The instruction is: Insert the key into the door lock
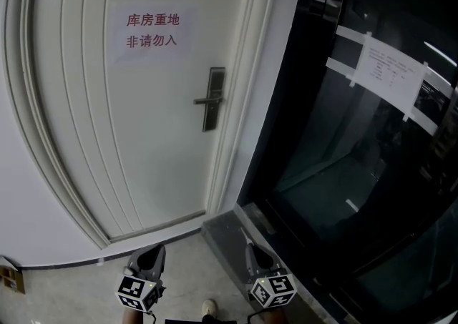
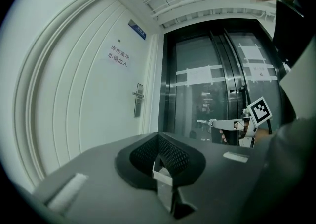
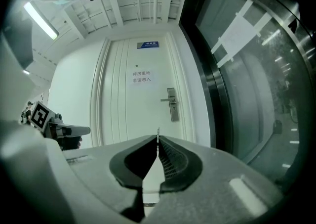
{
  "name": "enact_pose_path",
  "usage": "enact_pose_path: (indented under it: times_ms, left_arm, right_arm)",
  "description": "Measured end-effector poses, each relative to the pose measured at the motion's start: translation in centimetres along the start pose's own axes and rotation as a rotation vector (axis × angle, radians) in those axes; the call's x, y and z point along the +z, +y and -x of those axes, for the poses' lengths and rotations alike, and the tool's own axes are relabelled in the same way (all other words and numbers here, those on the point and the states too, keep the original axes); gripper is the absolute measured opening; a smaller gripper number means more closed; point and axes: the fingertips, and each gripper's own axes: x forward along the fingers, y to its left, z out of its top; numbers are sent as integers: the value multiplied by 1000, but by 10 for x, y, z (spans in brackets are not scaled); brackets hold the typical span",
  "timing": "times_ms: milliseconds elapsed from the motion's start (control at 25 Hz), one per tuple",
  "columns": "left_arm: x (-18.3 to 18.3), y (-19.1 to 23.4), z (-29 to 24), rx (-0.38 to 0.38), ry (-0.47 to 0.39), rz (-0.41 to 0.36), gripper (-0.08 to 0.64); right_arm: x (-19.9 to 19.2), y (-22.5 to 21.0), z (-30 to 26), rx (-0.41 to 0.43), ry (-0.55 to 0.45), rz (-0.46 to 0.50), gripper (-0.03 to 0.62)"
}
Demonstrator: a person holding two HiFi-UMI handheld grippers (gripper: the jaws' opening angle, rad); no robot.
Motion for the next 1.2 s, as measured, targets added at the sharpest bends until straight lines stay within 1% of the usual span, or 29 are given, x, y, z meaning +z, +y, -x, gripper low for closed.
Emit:
enact_pose_path:
  times_ms: [280, 520, 720, 920, 1200]
  left_arm:
    - [7, 5, -56, 15, 7, -2, 3]
    - [12, 8, -101, 51, 7, -11, 3]
    - [16, 11, -128, 85, -12, -7, 3]
    - [15, 19, -145, 107, 8, -11, 3]
    - [17, 32, -169, 120, 17, -18, 3]
  right_arm:
    - [6, -37, -45, 27, 6, -10, 11]
    - [11, -69, -81, 62, 8, -5, 11]
    - [14, -93, -109, 92, 7, 7, 11]
    - [13, -103, -132, 115, 7, -14, 11]
    - [8, -110, -165, 152, 10, -11, 11]
